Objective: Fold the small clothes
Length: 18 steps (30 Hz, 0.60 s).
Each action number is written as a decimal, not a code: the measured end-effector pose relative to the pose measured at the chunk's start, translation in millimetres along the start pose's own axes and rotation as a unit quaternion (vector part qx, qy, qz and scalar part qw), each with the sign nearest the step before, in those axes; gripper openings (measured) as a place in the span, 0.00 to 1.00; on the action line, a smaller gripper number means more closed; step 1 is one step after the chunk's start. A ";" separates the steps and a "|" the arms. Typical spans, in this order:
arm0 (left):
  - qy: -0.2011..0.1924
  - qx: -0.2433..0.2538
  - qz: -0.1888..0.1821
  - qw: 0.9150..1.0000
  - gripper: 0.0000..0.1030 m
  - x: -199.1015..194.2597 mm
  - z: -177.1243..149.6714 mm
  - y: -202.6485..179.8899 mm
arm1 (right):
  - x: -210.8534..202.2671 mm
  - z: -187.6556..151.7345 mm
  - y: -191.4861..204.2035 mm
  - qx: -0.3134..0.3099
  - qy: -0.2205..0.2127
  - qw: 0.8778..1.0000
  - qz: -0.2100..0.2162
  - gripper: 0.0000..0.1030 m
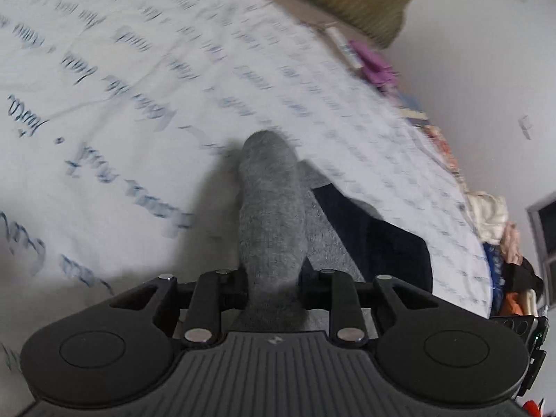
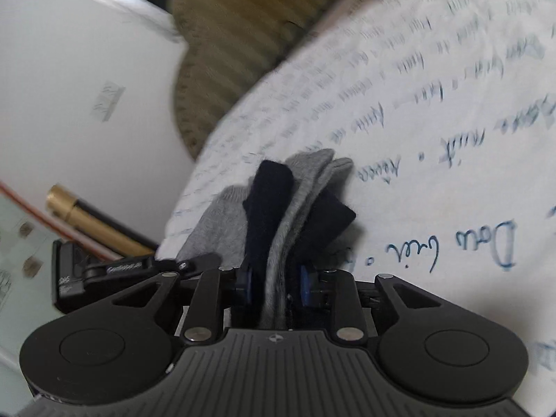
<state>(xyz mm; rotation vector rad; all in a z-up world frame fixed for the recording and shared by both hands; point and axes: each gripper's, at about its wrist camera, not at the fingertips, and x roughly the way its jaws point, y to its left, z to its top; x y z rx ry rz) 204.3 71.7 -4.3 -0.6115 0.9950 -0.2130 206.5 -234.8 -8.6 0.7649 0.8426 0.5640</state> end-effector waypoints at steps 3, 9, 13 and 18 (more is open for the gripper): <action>0.003 -0.009 -0.037 0.999 0.32 -5.6 -9.3 13.6 | 5.3 -5.8 -17.1 0.050 -0.013 0.999 -0.007 0.38; -0.041 -0.016 -0.116 0.992 0.53 -69.3 -63.3 40.0 | -63.8 -50.3 -8.4 0.044 -0.037 0.998 0.009 0.64; -0.001 -0.036 -0.140 0.990 0.52 -67.2 -108.5 54.9 | -76.1 -99.1 -11.5 0.059 0.001 0.998 0.008 0.63; 0.026 -0.037 -0.139 0.989 0.13 -54.1 -128.4 48.4 | -55.1 -128.2 -1.9 0.087 0.036 0.995 0.045 0.18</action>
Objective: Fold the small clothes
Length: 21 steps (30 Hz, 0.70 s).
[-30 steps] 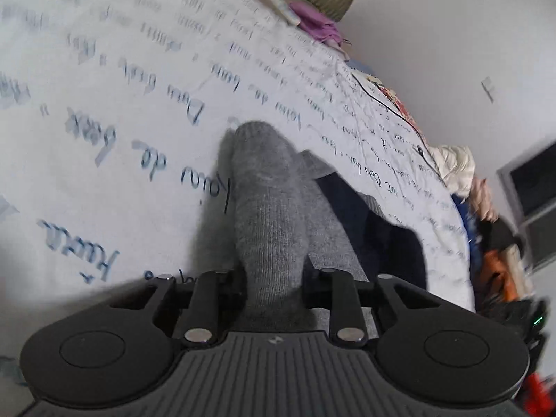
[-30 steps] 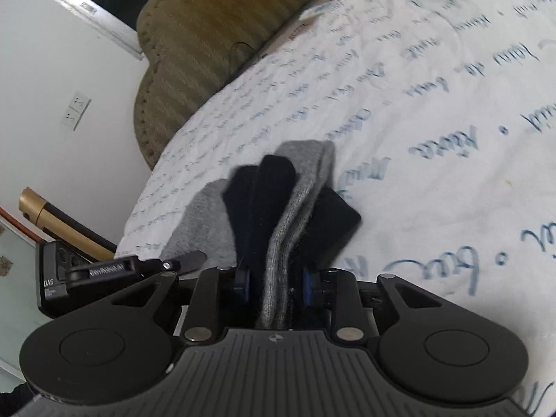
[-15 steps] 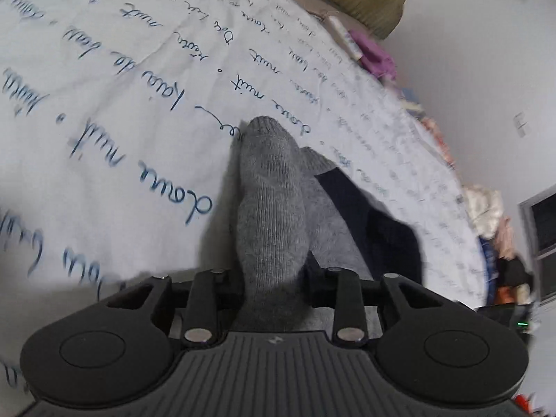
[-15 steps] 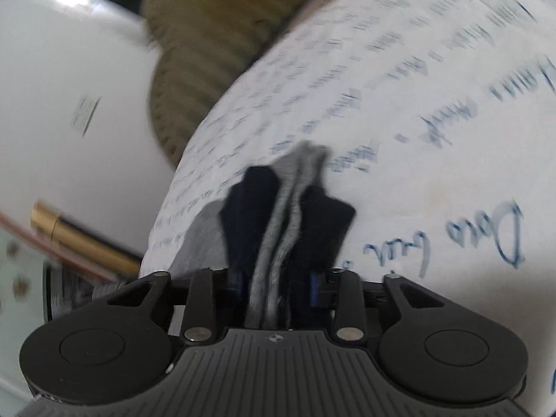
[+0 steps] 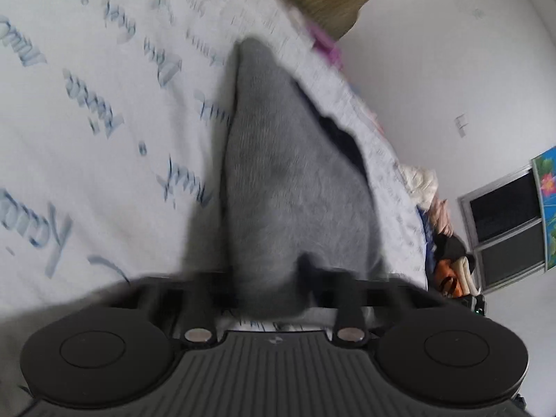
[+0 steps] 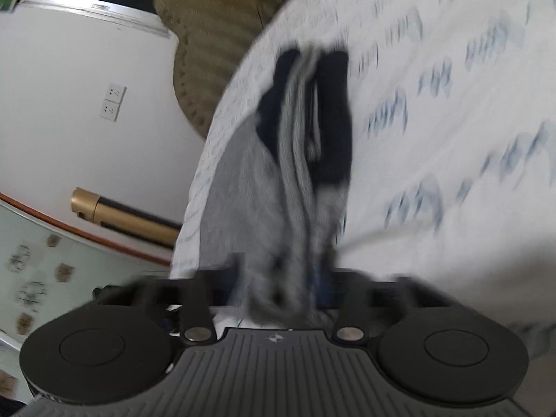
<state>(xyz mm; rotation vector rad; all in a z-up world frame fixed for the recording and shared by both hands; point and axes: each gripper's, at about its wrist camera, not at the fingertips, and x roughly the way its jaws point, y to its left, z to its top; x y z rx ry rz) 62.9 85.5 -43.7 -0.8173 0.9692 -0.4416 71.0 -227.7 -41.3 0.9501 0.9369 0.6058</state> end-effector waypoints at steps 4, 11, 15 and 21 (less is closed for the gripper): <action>-0.003 0.007 0.019 1.000 0.11 -17.8 11.3 -10.5 | -4.5 -6.3 8.9 -0.007 0.000 1.000 0.002 0.18; -0.004 0.037 0.050 0.998 0.15 -20.6 0.9 -4.6 | -3.1 -17.2 3.7 -0.024 -0.008 0.999 -0.032 0.31; -0.062 0.103 0.067 0.990 0.19 -64.6 -2.2 -38.2 | -37.3 -3.7 29.7 -0.052 -0.048 0.997 -0.031 0.42; -0.183 0.316 0.156 0.918 0.68 -40.0 -12.4 -122.7 | -22.1 59.9 95.1 -0.167 -0.128 0.976 -0.054 0.43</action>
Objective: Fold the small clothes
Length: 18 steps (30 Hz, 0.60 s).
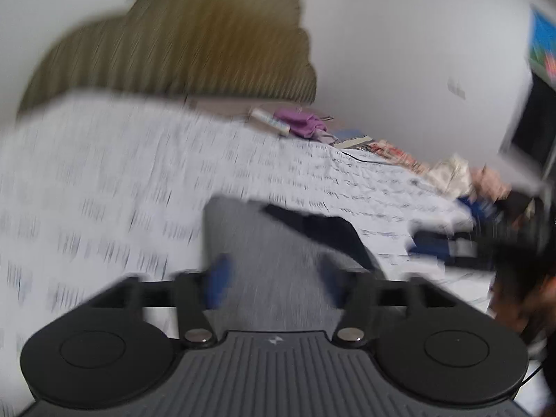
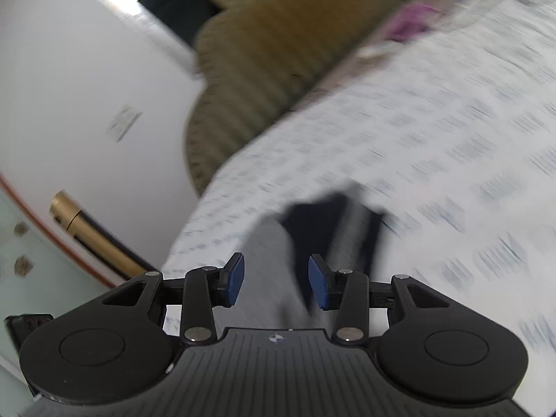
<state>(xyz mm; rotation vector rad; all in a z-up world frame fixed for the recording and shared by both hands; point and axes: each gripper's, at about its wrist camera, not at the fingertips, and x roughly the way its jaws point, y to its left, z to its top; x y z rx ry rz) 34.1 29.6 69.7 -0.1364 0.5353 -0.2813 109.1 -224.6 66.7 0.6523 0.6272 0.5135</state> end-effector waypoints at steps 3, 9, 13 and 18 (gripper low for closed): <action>0.022 0.094 0.047 0.994 0.68 53.1 -13.0 -40.7 | 66.5 17.6 19.0 -0.053 0.018 0.998 -0.011 0.52; 0.041 0.121 0.056 0.990 0.70 91.9 -49.8 -43.2 | 157.1 0.7 -5.7 -0.151 0.093 0.977 -0.115 0.41; 0.039 0.106 0.049 0.992 0.72 98.8 -50.1 -40.7 | 142.9 1.2 -43.2 -0.094 0.056 0.989 -0.102 0.02; 0.036 0.099 0.046 0.993 0.74 99.3 -50.1 -38.3 | 135.0 -3.9 -28.1 -0.126 0.041 0.984 -0.119 0.05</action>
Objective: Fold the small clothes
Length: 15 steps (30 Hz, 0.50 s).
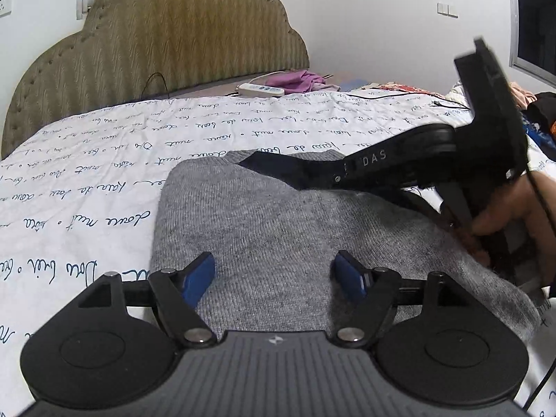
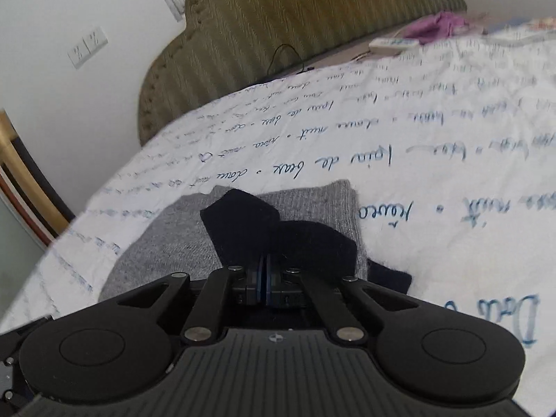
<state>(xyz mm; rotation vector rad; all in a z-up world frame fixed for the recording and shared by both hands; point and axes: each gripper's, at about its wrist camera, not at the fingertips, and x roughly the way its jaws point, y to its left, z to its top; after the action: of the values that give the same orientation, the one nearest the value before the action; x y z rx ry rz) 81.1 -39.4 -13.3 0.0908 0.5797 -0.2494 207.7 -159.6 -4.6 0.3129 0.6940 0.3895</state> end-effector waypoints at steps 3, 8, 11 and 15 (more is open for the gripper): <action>0.000 0.001 0.001 1.000 0.74 0.9 0.9 0.9 | -23.9 7.0 21.4 -0.011 -0.019 0.999 -0.035 0.29; 0.000 0.004 0.006 1.000 0.74 -1.3 0.9 -2.8 | -57.0 4.9 50.8 -0.066 -0.036 0.997 -0.027 0.61; 0.001 0.006 0.007 1.000 0.74 -0.8 0.8 -3.0 | -31.9 -6.1 48.6 -0.082 0.032 0.995 -0.052 0.60; 0.000 0.010 0.007 1.000 0.74 -1.7 0.8 -3.4 | -22.9 -18.0 32.2 -0.091 0.019 0.995 -0.032 0.60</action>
<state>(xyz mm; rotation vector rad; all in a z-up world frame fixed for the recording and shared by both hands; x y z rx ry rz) 79.3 -42.4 -11.7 0.1145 0.5756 -0.2426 171.8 -138.7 7.9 0.1109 0.6992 0.3955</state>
